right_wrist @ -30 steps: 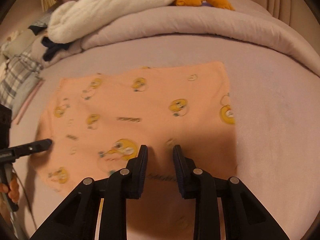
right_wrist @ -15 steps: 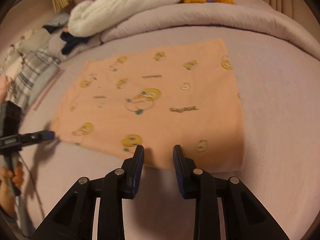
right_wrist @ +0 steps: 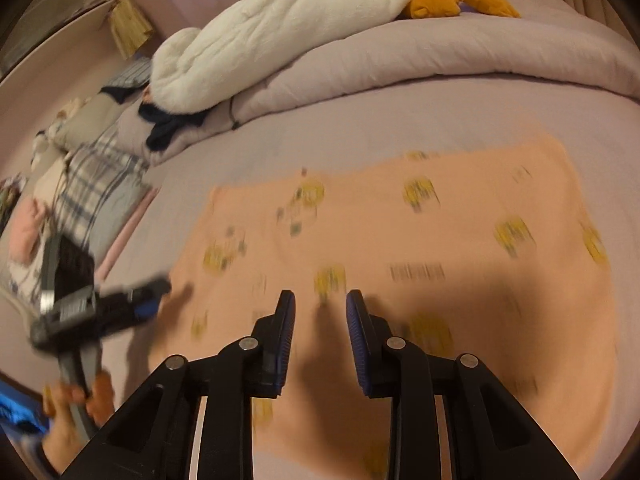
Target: Fold small clothes
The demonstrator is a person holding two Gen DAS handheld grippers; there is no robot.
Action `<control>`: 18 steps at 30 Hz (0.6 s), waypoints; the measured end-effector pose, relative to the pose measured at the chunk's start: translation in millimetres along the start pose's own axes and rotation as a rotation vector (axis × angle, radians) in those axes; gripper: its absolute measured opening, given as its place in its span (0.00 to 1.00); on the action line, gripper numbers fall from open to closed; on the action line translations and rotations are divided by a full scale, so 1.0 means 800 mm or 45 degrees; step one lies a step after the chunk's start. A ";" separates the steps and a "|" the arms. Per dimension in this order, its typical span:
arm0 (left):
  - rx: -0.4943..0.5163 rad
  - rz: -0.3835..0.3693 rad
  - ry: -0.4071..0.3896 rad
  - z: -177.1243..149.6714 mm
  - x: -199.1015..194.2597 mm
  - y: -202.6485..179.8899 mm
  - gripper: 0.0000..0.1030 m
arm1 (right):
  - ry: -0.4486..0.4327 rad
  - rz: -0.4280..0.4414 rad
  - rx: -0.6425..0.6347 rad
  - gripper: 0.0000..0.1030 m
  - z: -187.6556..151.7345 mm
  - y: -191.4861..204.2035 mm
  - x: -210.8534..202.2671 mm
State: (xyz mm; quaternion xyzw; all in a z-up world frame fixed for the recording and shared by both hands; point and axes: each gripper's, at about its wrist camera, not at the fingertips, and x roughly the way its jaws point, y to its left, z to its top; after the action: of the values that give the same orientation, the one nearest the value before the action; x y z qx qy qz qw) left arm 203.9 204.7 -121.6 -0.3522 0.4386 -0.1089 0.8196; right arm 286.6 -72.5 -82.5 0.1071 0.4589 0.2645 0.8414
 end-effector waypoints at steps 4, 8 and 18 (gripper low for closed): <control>0.024 0.074 0.049 0.002 0.011 0.009 0.28 | -0.023 -0.075 -0.007 0.29 0.029 0.002 0.031; 0.053 0.099 0.066 0.005 0.010 0.012 0.26 | 0.083 -0.169 -0.047 0.11 0.031 -0.001 0.067; 0.046 0.114 0.085 0.008 0.014 0.012 0.27 | 0.131 -0.132 -0.203 0.09 -0.023 0.028 -0.009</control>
State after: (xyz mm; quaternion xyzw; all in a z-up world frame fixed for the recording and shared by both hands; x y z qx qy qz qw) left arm 214.2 209.6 -132.8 -0.3133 0.4790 -0.0917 0.8149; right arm 260.3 -58.6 -78.0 0.0022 0.4838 0.2614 0.8352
